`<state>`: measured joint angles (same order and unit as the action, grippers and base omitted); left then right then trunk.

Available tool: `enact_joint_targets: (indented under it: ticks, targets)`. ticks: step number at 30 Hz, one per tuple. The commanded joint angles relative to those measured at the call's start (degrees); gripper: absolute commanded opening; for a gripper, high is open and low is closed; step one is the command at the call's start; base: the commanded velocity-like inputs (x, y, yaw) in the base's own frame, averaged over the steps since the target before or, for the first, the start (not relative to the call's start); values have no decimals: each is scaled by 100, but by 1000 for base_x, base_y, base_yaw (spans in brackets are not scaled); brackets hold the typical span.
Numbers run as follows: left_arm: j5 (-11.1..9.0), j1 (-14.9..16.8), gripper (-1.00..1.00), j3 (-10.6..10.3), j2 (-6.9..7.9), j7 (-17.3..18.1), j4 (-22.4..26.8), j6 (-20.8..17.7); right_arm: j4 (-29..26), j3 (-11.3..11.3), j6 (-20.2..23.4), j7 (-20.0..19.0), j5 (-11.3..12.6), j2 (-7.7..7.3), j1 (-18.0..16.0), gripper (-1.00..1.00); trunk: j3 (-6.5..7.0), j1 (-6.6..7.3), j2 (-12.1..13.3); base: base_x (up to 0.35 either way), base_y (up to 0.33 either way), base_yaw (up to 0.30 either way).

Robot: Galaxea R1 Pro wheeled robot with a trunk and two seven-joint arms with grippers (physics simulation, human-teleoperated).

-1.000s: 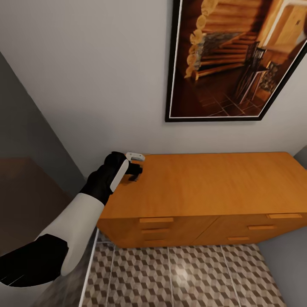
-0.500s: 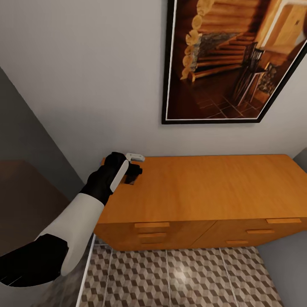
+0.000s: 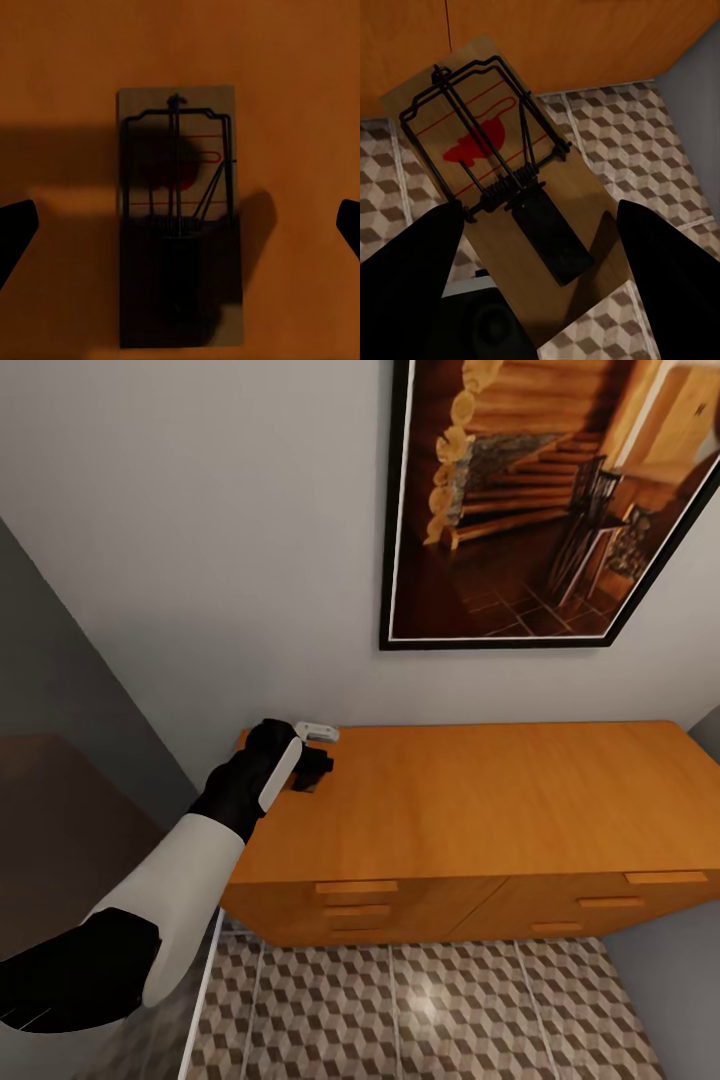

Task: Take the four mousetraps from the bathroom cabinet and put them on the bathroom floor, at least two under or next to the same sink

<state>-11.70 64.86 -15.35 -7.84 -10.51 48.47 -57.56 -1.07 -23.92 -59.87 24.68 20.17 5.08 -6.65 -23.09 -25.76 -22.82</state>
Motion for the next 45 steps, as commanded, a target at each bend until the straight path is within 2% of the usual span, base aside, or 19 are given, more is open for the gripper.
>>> enact_joint_targets:
  ticks: [1, 24, 45]
  targets:
    - [-60, 3, 100, -12, 2, -56, 0, -18, 2, -50, -13, 28, 31, 1, -3, -100, -15, -3, -10, 0, 0, 0]
    - [-60, 4, 100, -12, 2, -56, -92, -18, 2, -48, -13, 33, 31, 2, -3, -100, -90, -3, -10, 0, 0, 0]
    - [-61, 4, 100, -12, 2, -48, -201, -18, 2, -50, -13, 36, 31, 2, -3, -100, -94, -3, -10, 0, 0, 0]
